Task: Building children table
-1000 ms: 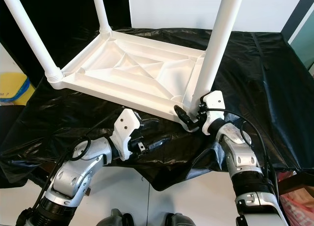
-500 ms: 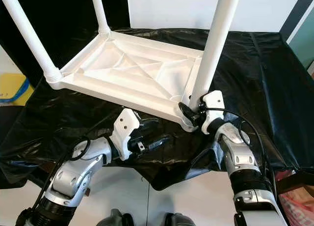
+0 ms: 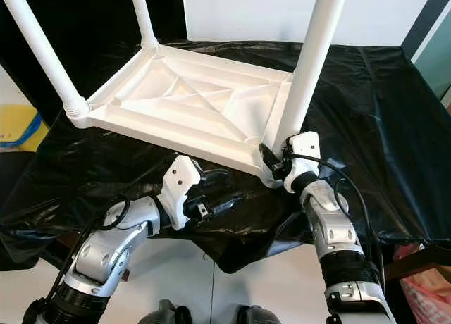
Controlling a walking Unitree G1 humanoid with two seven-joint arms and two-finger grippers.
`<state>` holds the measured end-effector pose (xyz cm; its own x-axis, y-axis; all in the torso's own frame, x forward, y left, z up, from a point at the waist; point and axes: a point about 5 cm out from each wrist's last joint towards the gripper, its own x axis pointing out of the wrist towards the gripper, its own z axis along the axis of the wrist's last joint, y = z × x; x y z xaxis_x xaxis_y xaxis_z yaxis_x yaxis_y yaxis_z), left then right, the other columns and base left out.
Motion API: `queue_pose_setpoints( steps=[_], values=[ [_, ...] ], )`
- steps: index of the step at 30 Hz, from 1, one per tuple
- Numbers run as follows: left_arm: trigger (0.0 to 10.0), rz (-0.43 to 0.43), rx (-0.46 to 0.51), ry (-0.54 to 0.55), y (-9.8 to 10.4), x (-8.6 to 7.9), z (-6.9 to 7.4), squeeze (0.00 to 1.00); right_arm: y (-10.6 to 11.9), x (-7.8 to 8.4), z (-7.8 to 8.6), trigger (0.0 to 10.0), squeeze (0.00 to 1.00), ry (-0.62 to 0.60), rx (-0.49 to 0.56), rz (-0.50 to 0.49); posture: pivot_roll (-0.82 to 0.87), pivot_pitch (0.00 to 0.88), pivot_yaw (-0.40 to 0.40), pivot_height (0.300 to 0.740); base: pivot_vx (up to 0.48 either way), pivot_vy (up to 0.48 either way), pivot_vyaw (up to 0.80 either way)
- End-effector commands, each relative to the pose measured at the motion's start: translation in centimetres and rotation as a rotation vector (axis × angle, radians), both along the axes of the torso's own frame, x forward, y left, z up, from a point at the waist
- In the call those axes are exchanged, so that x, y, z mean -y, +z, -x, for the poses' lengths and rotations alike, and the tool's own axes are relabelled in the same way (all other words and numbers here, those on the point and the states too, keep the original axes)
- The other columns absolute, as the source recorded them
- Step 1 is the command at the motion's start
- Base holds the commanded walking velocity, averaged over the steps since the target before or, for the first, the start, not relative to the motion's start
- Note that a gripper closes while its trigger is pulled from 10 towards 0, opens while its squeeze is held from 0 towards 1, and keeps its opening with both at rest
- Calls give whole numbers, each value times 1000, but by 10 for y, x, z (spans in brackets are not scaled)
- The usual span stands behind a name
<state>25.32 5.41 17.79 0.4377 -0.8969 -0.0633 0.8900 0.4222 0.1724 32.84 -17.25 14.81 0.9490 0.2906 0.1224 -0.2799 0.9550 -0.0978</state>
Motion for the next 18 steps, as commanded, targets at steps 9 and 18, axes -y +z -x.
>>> queue_pose_setpoints(
  steps=[9, 18],
  values=[
    [10000, 8, 3, 39, -1, 0, 1, 0, -20, 3, 12, 10000, 0, -336, -96, -63, -31, 121, -34, 740, 0, 0, 0],
    [10000, 11, 1, 39, -1, 1, 2, 0, -29, -17, 20, 10000, 0, -532, -127, -107, -26, 115, -43, 740, 0, 0, 0]
  ],
)
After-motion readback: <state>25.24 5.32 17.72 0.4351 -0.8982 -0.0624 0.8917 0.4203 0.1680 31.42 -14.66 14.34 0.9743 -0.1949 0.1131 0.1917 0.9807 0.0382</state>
